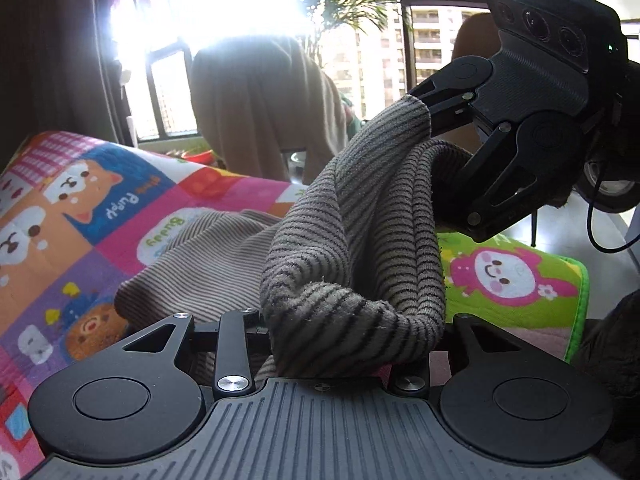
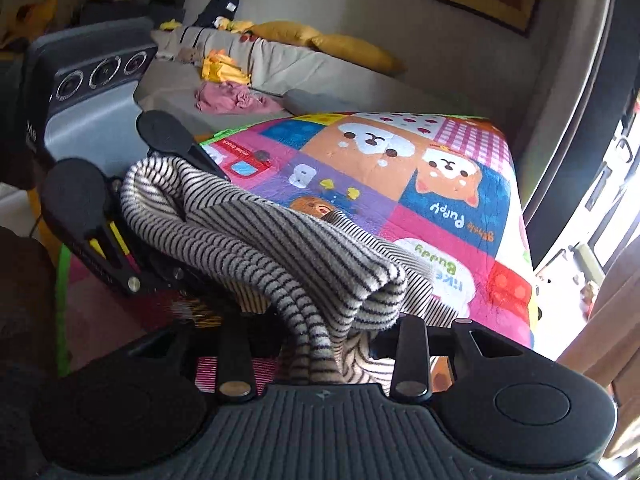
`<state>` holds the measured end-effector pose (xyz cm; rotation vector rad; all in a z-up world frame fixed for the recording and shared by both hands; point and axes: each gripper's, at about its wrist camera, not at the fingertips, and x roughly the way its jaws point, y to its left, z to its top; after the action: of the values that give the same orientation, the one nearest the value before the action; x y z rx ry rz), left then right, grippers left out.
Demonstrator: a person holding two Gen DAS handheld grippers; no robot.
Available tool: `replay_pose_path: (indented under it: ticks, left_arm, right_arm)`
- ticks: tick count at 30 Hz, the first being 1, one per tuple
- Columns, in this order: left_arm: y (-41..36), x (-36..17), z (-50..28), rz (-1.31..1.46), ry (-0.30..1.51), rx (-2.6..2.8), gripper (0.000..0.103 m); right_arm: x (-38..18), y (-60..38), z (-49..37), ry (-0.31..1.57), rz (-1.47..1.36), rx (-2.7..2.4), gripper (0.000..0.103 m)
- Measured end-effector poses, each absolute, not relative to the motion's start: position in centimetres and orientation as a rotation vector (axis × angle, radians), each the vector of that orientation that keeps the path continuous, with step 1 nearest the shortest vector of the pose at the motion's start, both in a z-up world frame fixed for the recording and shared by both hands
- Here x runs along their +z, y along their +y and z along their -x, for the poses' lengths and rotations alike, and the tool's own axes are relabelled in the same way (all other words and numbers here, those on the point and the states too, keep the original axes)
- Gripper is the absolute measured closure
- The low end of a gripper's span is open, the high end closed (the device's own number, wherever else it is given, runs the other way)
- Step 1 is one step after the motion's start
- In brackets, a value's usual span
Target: Fold clothes
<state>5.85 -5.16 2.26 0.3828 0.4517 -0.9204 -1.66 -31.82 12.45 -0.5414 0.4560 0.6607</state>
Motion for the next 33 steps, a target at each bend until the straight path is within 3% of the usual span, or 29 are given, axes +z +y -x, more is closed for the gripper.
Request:
replay_pose_path:
  ticks: [1,3,5,7,12,14,20,26,29,33]
  left_arm:
    - [-4.9,2.4,-6.7,-0.369,0.448,-0.899,0.056]
    - [-4.3,3.0,-9.0,-0.326,0.445,-0.848,0.040]
    - [-3.5,3.4,-11.5,-0.269,0.454,-0.797,0.030]
    - [-2.9,3.4,-14.0,-0.219,0.480,-0.755,0.023]
    - [-1.3,1.6,-19.1,-0.039,0.633,-0.700,0.021]
    - [-0.7,1.1,-19.8,-0.001,0.659,-0.695,0.021]
    - [-0.2,1.1,-19.2,-0.030,0.637,-0.636,0.019]
    - [-0.1,2.4,-18.8,-0.037,0.580,-0.619,0.019]
    - [-0.9,3.3,-18.9,-0.071,0.547,-0.594,0.010]
    - [-1.6,2.6,-20.5,-0.133,0.564,-0.482,0.009]
  right_arm:
    - [12.5,-31.6,0.7,0.444,0.556,0.652,0.061]
    - [12.7,-31.1,-1.4,0.417,0.583,0.624,0.053]
    - [12.5,-30.6,-4.0,0.392,0.616,0.573,0.037]
    - [11.8,-29.9,-6.4,0.375,0.663,0.514,0.033]
    - [11.1,-29.9,-10.0,0.341,0.672,0.376,0.032]
    - [12.5,-31.7,-10.0,0.334,0.543,0.374,0.021]
    - [11.8,-36.0,-9.5,0.422,0.333,0.357,0.005]
    - [8.1,-36.4,-13.1,0.499,0.292,0.269,0.005]
    - [7.6,-35.0,-14.8,0.462,0.310,0.249,0.005]
    - [7.1,-33.5,-16.6,0.452,0.373,0.220,0.000]
